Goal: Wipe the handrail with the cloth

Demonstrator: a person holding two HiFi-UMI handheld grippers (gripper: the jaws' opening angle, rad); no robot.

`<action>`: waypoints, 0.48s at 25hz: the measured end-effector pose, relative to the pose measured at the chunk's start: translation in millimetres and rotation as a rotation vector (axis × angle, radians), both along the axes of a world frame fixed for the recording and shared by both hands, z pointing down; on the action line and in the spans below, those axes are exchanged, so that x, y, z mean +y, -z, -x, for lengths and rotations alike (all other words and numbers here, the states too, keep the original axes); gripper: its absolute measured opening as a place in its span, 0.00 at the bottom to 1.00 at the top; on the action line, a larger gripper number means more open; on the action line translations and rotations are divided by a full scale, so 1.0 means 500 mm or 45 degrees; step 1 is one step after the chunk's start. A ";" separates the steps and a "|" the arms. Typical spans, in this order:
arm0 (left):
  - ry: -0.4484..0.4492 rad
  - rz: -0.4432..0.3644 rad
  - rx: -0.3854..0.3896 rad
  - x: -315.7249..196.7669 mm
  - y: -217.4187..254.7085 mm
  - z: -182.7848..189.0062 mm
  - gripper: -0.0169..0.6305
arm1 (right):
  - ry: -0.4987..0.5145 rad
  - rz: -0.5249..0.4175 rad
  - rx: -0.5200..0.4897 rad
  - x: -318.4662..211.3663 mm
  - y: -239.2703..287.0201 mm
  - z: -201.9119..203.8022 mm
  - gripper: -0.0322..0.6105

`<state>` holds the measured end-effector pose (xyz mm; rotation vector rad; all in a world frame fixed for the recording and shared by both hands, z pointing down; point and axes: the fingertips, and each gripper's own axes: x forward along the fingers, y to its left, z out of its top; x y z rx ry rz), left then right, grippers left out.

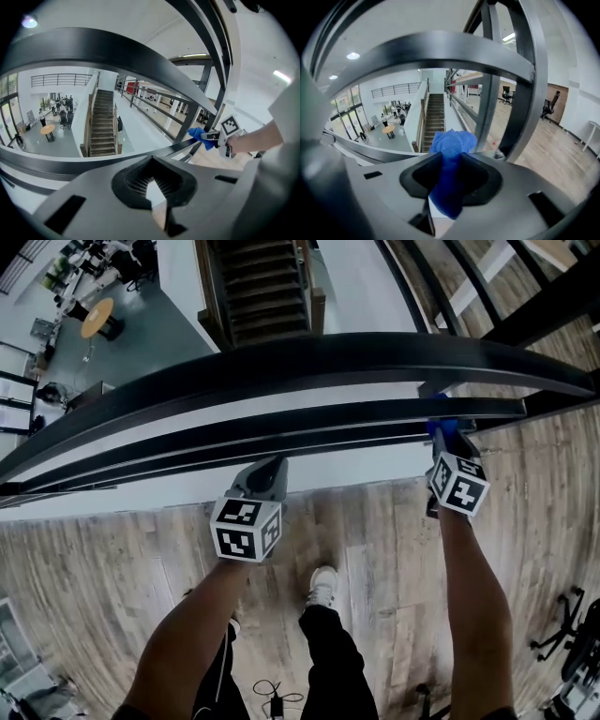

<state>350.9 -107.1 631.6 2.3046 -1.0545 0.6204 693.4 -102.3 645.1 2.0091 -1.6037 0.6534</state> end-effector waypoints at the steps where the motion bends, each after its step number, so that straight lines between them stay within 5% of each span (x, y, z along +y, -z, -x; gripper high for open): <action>1: 0.023 -0.009 0.017 0.003 -0.001 0.033 0.02 | 0.044 -0.046 -0.021 0.001 0.003 0.058 0.26; 7: 0.258 -0.052 0.059 0.042 0.007 0.340 0.02 | 0.409 -0.157 -0.143 0.044 0.016 0.546 0.26; 12: 0.424 -0.090 0.006 0.087 -0.009 0.688 0.02 | 0.656 -0.185 -0.263 0.072 -0.004 1.015 0.26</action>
